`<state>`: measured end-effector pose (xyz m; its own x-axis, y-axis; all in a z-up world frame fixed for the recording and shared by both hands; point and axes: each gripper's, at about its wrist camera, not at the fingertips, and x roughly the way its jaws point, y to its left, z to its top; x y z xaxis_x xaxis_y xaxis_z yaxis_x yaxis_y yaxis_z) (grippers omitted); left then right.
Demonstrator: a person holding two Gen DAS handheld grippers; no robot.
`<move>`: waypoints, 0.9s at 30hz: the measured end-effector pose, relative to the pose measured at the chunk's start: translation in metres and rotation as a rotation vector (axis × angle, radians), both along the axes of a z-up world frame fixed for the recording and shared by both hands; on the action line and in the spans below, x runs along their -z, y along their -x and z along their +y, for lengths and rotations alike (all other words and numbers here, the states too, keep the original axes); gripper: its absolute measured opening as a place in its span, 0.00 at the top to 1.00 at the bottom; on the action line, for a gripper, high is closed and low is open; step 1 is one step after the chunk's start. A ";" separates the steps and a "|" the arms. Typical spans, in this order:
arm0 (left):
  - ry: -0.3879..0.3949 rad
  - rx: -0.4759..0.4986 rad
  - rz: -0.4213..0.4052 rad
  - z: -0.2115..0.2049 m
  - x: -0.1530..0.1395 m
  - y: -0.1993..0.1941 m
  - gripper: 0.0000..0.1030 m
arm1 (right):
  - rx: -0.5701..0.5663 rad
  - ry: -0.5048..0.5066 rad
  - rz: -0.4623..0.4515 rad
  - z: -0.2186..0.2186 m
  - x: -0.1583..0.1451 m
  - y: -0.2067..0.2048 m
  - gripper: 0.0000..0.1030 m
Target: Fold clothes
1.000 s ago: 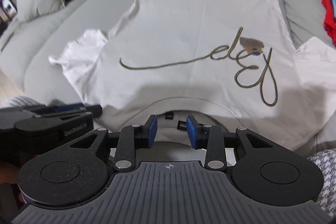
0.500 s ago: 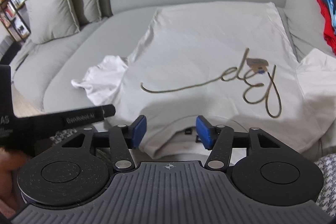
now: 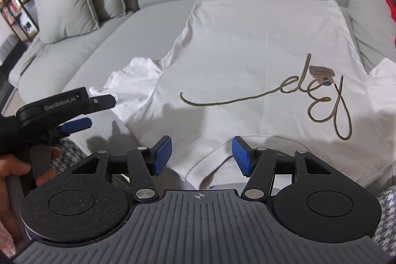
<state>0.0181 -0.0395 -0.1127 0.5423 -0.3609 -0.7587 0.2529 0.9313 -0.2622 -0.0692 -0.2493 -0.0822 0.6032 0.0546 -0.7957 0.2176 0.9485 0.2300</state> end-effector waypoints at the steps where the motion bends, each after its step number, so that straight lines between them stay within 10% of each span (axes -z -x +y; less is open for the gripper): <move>1: -0.056 0.040 -0.016 -0.009 -0.004 0.006 0.21 | 0.002 0.000 0.000 -0.002 -0.002 0.002 0.42; 8: -0.254 0.171 -0.071 -0.028 -0.034 0.029 0.15 | 0.016 0.174 0.038 -0.045 -0.023 0.045 0.33; 27: -0.238 0.189 -0.018 -0.038 -0.018 0.036 0.06 | 0.177 0.139 0.007 -0.142 0.000 0.127 0.29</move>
<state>-0.0176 -0.0775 -0.0951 0.4968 -0.2697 -0.8249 0.4302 0.9020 -0.0359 -0.1966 -0.3909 -0.0818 0.5882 -0.1622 -0.7923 0.3850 0.9177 0.0980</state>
